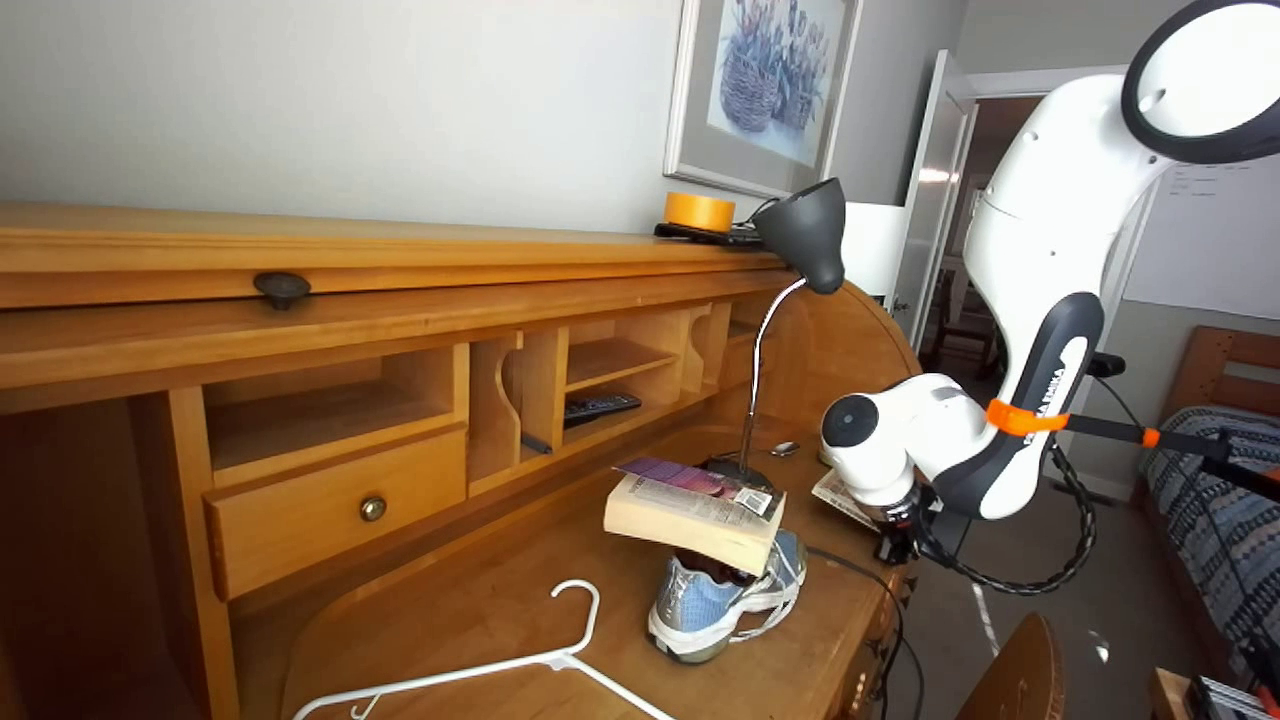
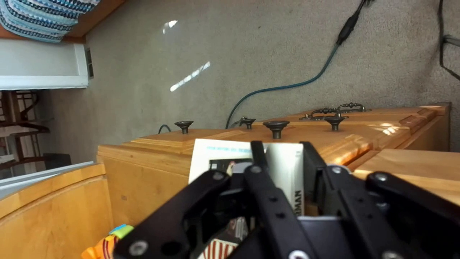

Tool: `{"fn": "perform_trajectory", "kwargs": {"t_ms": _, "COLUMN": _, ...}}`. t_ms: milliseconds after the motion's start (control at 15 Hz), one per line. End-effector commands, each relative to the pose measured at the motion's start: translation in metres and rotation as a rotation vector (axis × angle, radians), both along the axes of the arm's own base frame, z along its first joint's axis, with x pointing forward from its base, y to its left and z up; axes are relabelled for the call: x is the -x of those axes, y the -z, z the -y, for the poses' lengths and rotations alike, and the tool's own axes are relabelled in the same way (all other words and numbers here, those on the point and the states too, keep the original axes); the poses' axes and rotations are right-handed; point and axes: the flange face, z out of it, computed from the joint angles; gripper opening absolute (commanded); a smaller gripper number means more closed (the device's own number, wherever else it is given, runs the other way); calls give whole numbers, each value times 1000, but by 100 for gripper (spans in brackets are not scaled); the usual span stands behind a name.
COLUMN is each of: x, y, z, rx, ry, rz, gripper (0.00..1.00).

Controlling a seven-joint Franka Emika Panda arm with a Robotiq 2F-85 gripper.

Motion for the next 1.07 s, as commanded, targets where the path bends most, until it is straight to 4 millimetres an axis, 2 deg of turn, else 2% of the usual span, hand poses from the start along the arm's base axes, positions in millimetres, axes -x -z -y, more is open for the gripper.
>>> {"fn": "perform_trajectory", "kwargs": {"t_ms": 0, "x": 1, "y": 5, "z": 3, "rx": -42, "ry": -21, "rz": -22, "gripper": 5}}
{"fn": "perform_trajectory", "kwargs": {"t_ms": 333, "x": -1, "y": -10, "z": 0, "rx": -101, "ry": -21, "rz": -44, "gripper": 6}}
{"fn": "perform_trajectory", "kwargs": {"t_ms": 467, "x": -3, "y": -22, "z": -5, "rx": -145, "ry": -11, "rz": -47, "gripper": 6}}
{"fn": "perform_trajectory", "kwargs": {"t_ms": 1000, "x": -25, "y": -92, "z": -20, "rx": -314, "ry": 63, "rz": 45, "gripper": 6}}
